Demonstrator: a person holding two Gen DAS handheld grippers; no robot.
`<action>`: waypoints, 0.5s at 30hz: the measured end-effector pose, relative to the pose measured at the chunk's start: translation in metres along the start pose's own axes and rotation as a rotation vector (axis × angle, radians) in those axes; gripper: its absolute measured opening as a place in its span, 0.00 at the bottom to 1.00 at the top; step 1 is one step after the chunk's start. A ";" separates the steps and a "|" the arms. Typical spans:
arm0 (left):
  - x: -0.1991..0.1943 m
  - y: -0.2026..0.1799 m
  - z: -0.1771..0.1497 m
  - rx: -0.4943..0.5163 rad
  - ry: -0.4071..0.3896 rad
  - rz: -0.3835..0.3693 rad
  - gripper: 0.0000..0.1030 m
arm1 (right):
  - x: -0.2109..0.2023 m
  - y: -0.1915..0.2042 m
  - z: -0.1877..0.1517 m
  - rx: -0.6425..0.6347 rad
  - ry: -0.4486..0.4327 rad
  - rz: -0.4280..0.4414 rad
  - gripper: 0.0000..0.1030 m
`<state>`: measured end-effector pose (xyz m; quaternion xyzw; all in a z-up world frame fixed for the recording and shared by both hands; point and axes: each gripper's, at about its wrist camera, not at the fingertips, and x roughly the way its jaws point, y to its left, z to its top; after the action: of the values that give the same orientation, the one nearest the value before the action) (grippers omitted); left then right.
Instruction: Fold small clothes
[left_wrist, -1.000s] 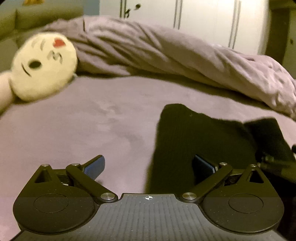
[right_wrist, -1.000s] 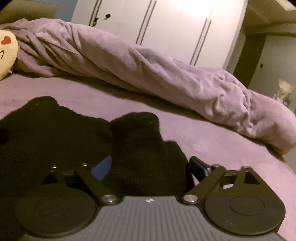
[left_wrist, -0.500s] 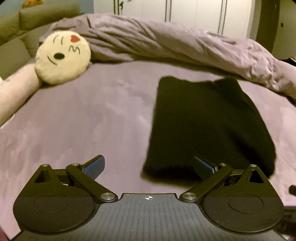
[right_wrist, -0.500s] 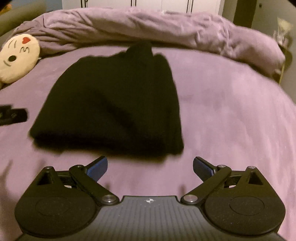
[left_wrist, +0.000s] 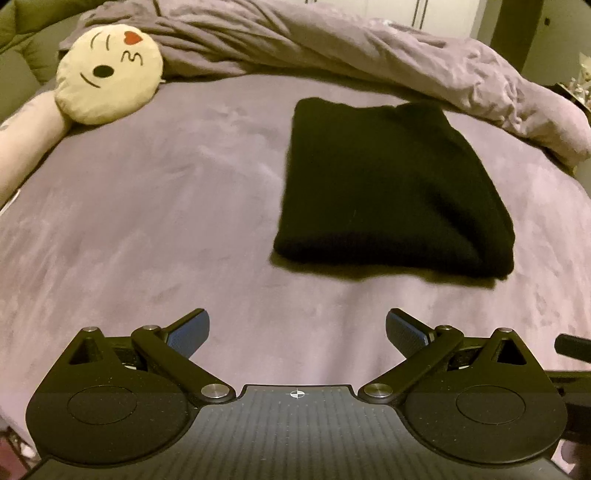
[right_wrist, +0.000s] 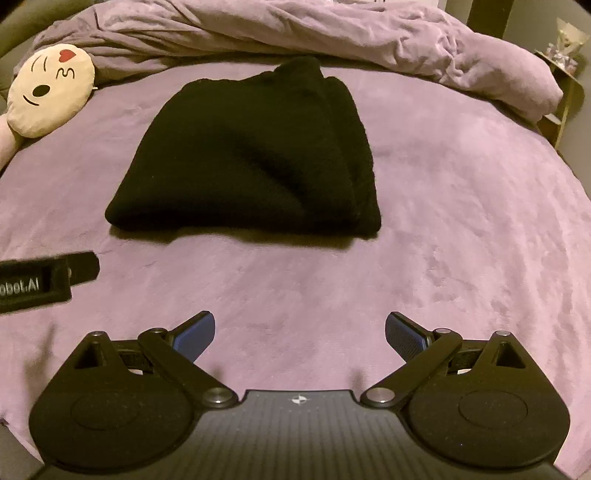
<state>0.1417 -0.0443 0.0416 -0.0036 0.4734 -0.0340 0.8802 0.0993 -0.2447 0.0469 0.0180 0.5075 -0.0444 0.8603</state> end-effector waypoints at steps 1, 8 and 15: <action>-0.001 -0.001 -0.001 0.005 0.000 0.006 1.00 | -0.001 0.001 0.001 -0.001 0.000 -0.004 0.96; 0.001 -0.001 -0.002 0.016 0.042 0.050 1.00 | -0.001 0.010 0.000 -0.026 0.015 -0.032 0.96; 0.008 -0.005 -0.002 0.034 0.107 0.080 1.00 | 0.000 0.009 0.001 -0.024 0.027 -0.031 0.96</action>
<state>0.1439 -0.0495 0.0338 0.0322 0.5190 -0.0073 0.8541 0.1008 -0.2355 0.0473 0.0005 0.5199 -0.0514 0.8527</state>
